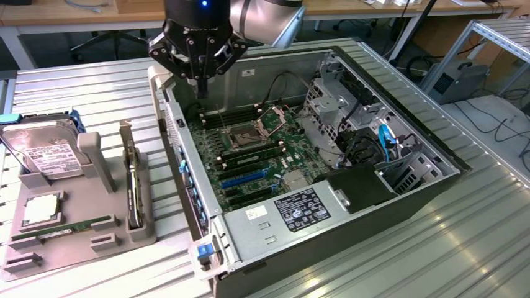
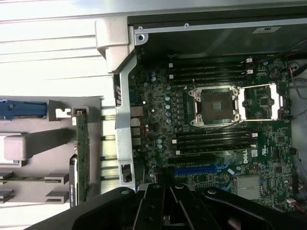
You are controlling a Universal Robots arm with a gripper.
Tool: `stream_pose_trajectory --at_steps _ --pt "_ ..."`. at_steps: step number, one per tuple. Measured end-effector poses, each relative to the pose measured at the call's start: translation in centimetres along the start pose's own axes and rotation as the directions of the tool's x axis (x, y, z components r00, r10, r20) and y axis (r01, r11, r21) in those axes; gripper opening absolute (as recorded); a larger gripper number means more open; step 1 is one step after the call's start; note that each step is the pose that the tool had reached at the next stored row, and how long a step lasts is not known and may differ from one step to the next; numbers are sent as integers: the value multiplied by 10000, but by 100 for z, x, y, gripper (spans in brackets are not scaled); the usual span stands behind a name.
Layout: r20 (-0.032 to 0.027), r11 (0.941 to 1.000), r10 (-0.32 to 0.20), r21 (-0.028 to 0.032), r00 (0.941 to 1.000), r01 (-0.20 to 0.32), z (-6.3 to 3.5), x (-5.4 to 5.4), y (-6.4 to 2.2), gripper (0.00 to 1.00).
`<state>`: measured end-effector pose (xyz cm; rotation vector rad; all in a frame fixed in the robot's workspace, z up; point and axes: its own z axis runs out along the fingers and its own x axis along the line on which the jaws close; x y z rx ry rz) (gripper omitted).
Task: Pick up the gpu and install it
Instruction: 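Reach for the gpu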
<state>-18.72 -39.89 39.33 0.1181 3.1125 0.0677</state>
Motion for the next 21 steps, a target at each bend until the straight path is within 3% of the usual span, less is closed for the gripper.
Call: stream_pose_trajectory --at_steps 21 --pt "-1 10000 0 1 10000 0 -2 67 -5 11"
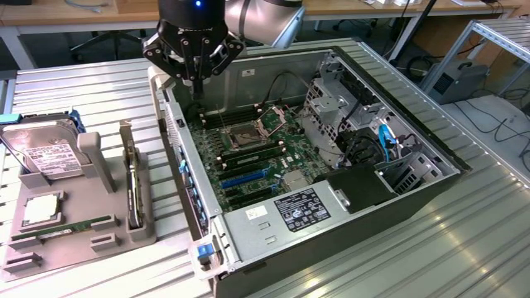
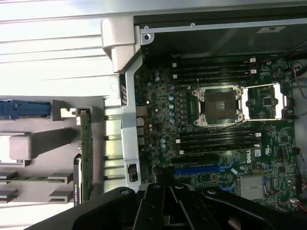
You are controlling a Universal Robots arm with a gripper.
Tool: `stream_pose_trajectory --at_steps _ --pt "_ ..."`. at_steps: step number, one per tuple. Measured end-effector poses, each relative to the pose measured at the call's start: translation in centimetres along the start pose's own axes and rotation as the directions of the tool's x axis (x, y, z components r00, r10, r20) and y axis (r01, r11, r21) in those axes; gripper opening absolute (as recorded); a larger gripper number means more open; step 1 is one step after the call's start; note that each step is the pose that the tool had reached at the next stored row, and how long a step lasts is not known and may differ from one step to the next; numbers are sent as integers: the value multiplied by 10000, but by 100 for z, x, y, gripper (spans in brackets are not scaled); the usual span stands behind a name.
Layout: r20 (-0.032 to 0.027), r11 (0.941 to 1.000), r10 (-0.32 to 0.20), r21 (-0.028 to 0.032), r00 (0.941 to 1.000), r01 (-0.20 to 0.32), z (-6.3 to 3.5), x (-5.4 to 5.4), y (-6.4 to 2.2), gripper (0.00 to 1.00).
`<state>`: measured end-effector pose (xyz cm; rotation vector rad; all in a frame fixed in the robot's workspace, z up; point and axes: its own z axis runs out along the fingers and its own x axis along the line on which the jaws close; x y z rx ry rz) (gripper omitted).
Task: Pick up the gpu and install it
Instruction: 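Reach for the gpu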
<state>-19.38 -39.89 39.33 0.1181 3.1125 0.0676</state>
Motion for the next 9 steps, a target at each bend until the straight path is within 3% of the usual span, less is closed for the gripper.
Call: stream_pose_trajectory --at_steps 9 --pt "0 10000 0 -1 10000 0 0 25 -2 11"
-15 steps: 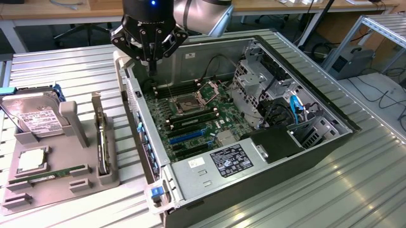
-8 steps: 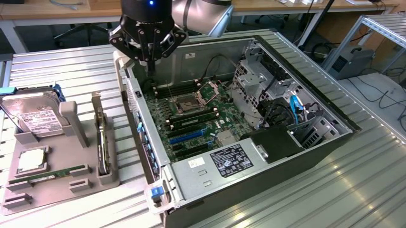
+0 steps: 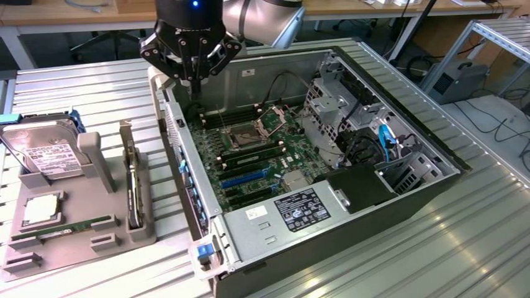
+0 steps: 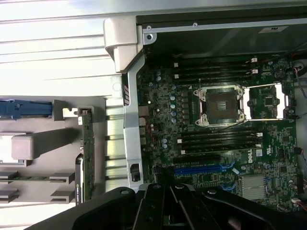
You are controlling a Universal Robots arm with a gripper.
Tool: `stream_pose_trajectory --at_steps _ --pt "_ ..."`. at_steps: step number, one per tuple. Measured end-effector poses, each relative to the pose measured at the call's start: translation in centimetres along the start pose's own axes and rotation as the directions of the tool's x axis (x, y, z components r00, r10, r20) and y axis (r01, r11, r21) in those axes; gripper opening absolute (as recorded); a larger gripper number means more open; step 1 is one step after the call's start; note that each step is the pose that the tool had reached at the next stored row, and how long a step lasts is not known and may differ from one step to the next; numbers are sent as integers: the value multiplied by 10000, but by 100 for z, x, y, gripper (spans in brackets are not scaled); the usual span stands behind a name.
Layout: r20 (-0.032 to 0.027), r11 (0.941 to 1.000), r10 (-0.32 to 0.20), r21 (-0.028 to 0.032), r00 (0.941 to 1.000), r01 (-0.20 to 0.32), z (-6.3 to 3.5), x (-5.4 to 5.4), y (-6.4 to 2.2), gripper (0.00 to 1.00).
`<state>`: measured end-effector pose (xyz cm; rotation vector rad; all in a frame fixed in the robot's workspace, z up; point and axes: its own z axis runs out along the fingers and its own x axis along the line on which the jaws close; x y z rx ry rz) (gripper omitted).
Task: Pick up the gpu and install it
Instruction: 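Reach for the gpu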
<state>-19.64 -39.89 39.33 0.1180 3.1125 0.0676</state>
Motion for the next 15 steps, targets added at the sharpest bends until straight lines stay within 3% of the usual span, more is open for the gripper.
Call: stream_pose_trajectory --at_steps 15 --pt "0 10000 0 0 10000 0 -1 46 -3 11"
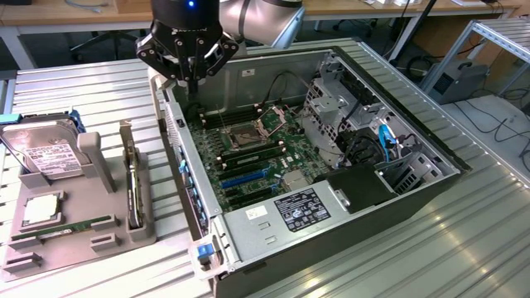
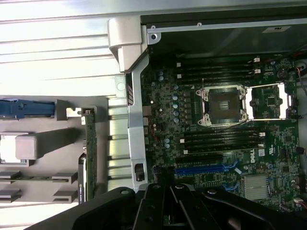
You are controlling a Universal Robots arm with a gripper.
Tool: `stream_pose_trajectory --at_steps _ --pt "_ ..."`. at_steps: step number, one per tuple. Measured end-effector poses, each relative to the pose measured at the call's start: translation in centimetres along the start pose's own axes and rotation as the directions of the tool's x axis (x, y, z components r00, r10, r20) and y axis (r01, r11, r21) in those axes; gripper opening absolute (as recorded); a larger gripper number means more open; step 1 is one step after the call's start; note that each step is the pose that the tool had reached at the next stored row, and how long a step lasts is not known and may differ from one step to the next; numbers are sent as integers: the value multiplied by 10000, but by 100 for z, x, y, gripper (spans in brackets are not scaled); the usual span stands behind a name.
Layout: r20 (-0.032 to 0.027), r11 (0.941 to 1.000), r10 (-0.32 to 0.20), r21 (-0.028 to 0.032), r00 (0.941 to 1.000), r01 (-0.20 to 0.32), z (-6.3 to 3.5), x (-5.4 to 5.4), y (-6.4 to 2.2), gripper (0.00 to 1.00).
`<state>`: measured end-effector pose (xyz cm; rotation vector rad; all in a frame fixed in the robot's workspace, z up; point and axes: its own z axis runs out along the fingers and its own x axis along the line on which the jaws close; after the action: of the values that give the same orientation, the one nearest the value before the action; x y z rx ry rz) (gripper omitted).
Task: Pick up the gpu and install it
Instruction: 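Reach for the gpu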
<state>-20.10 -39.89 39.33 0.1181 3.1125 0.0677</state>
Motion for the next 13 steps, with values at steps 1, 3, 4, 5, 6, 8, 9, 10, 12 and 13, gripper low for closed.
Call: stream_pose_trajectory --at_steps 1,3,4,5,6,8,9,10,12,13 --pt "0 10000 0 0 10000 0 0 3 0 11" --pt "-1 10000 0 1 10000 0 -1 8 -1 11" --pt "0 10000 0 0 10000 0 0 11 -1 11" --pt "-1 10000 0 1 10000 0 -1 14 -1 11" --pt "-1 10000 0 1 10000 0 -1 17 -1 11" --pt "0 10000 1 0 10000 -1 -1 24 -2 11" --pt "-1 10000 0 1 10000 0 -1 27 -2 11" --pt "0 10000 0 0 10000 0 -1 30 -2 11" --pt "-1 10000 0 1 10000 0 -2 38 -3 11" --pt "0 10000 0 0 10000 0 -1 42 -3 11"
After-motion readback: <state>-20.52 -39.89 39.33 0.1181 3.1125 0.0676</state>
